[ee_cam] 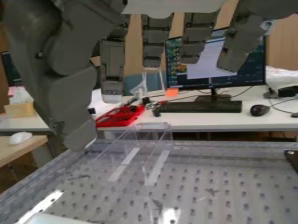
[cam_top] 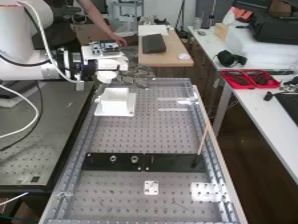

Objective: Grab the smaller nut and place it in the white container

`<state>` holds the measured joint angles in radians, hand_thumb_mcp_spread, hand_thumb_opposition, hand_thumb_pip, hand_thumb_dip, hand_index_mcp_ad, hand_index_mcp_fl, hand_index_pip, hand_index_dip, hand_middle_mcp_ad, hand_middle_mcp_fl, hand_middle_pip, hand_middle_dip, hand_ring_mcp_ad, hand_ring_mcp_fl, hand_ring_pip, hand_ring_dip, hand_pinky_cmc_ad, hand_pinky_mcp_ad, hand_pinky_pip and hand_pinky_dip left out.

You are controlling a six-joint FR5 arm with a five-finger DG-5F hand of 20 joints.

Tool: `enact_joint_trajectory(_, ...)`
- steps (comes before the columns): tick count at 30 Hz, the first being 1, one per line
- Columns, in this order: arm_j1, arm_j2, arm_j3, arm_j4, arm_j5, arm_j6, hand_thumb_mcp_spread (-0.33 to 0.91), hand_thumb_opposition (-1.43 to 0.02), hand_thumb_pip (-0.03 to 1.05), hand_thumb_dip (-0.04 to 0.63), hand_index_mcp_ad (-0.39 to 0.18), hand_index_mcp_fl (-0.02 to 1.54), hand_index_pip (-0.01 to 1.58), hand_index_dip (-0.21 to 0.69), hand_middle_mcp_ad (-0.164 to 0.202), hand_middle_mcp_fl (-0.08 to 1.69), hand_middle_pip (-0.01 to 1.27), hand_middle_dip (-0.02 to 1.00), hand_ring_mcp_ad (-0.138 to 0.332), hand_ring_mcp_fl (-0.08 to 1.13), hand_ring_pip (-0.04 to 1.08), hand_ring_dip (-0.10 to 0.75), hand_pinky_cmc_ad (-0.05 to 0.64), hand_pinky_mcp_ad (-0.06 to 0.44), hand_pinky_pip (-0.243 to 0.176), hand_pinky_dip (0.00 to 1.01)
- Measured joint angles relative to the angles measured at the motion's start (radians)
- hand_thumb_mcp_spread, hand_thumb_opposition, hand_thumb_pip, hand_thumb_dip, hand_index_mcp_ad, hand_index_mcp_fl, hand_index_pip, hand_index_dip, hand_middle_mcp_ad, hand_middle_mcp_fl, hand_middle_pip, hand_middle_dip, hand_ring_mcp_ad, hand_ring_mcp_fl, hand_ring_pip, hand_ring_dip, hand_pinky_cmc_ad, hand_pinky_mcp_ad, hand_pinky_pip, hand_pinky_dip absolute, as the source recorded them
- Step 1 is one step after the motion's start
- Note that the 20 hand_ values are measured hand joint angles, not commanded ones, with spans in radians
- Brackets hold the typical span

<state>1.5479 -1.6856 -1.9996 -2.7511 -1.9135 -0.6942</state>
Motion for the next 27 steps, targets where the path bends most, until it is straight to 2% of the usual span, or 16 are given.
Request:
enact_joint_trajectory(5,-0.014,0.037,0.027,-0.036,0.094,0.011,0.32,-0.83,0.58,0.204,-0.22,0.02,0.89,0.033,0.005,0.0,0.13,0.29,0.113,0.0,0.09,0.127,0.333,0.272,-0.077,0.29)
enact_joint_trajectory(9,-0.018,0.053,0.061,-0.071,0.194,0.008,0.27,-0.81,0.54,0.173,-0.202,0.02,0.64,0.033,0.007,0.0,0.14,0.3,0.127,0.0,0.09,0.127,0.346,0.278,-0.079,0.33)
enact_joint_trajectory(11,-0.02,0.058,0.074,-0.078,0.235,0.013,0.24,-0.79,0.53,0.176,-0.188,0.02,0.53,0.033,0.003,0.01,0.14,0.3,0.124,0.0,0.09,0.127,0.367,0.297,-0.079,0.34)
enact_joint_trajectory(12,-0.02,0.059,0.078,-0.078,0.248,0.015,0.24,-0.77,0.53,0.159,-0.176,0.02,0.48,0.037,0.021,0.0,0.14,0.3,0.141,0.0,0.09,0.131,0.367,0.295,-0.084,0.35)
enact_joint_trajectory(14,-0.023,0.063,0.088,-0.076,0.287,0.028,0.24,-0.78,0.52,0.145,-0.173,0.02,0.43,0.051,0.026,0.01,0.14,0.3,0.147,0.0,0.09,0.131,0.379,0.314,-0.091,0.37)
enact_joint_trajectory(16,-0.027,0.066,0.098,-0.072,0.324,0.036,0.24,-0.78,0.51,0.14,-0.171,0.04,0.36,0.063,0.038,0.01,0.14,0.3,0.152,0.0,0.09,0.131,0.396,0.309,-0.093,0.39)
enact_joint_trajectory(19,-0.033,0.069,0.116,-0.073,0.367,0.027,0.22,-0.78,0.51,0.145,-0.169,0.05,0.29,0.073,0.04,0.0,0.14,0.3,0.176,0.0,0.09,0.131,0.414,0.33,-0.096,0.4)
enact_joint_trajectory(27,-0.054,0.065,0.172,-0.122,0.389,-0.016,0.21,-0.77,0.53,0.143,-0.154,0.07,0.23,0.108,0.04,0.0,0.14,0.3,0.166,0.0,0.09,0.131,0.415,0.33,-0.106,0.39)
